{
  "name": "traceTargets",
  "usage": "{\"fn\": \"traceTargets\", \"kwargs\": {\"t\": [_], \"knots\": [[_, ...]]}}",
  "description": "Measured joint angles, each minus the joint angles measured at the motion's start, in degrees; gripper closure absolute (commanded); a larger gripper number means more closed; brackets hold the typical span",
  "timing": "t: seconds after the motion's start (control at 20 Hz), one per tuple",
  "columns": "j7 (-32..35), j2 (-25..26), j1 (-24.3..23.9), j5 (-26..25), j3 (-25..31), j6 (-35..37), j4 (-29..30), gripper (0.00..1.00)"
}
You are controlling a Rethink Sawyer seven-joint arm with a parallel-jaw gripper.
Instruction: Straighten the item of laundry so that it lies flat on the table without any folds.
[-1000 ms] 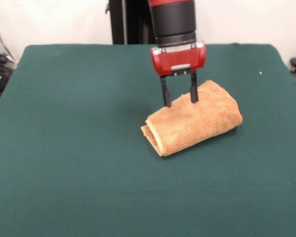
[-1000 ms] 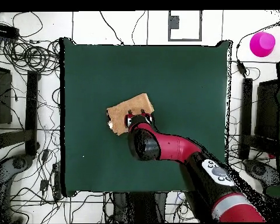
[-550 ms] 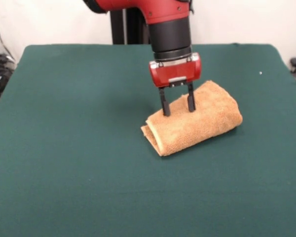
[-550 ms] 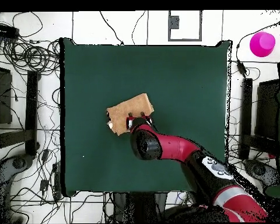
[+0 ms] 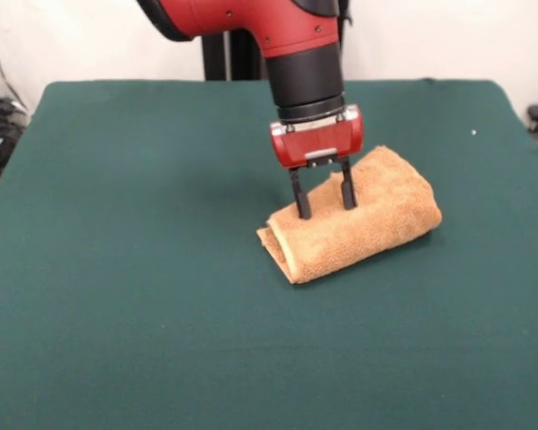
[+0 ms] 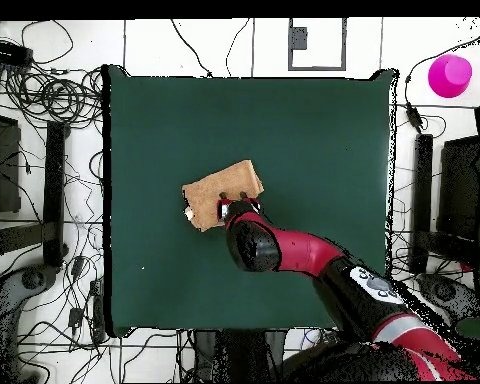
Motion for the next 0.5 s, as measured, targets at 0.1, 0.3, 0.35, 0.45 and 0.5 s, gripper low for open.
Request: {"fn": "traceTargets", "kwargs": {"t": [0.1,0.3,0.35,0.45,0.5], "knots": [[0.0,0.2,-0.2,0.1,0.2,0.0,0.0,0.0],[0.0,0.3,-0.2,1.0,0.2,0.0,0.0,0.0],[0.0,0.3,-0.2,1.3,0.3,0.0,0.0,0.0],[0.0,0.4,-0.2,1.9,0.3,0.0,0.0,0.0],[0.0,0.4,-0.2,2.2,0.3,0.0,0.0,0.0]]}}
